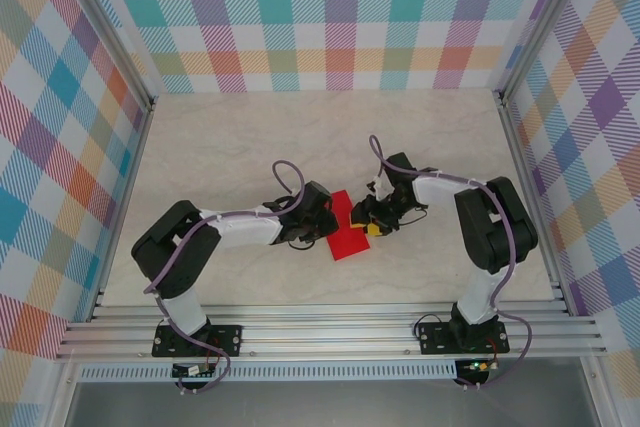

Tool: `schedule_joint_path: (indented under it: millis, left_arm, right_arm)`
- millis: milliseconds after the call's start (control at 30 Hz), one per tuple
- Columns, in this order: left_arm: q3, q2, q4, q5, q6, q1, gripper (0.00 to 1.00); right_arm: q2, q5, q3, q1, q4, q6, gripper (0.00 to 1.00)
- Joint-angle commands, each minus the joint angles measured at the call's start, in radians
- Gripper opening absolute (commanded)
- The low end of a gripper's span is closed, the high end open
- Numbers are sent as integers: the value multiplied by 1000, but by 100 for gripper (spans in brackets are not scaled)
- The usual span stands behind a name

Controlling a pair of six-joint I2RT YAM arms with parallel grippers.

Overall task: Fold a paper plane with a square sheet of paper (pick it up from the middle)
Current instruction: Third fold the triangle at the center of the table.

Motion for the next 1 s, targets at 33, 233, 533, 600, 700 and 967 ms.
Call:
schedule_joint_path:
  millis: [33, 233, 533, 600, 700, 967]
  left_arm:
    - [24, 27, -10, -2, 14, -12, 25]
    - [26, 41, -9, 5, 26, -12, 24]
    - [21, 16, -3, 6, 44, -11, 24]
    - [16, 4, 2, 6, 48, -12, 25]
    - [3, -22, 11, 7, 63, -13, 28]
    - [-41, -138, 1, -39, 171, -67, 47]
  right_arm:
    - [33, -58, 49, -5, 1, -50, 47]
    - [84, -57, 112, -7, -39, -93, 42]
    - [118, -74, 144, -7, -58, -112, 22]
    - [111, -61, 135, -7, -53, -96, 16]
    - [85, -49, 101, -10, -23, -41, 11]
    - [-54, -33, -55, -10, 118, 198, 7]
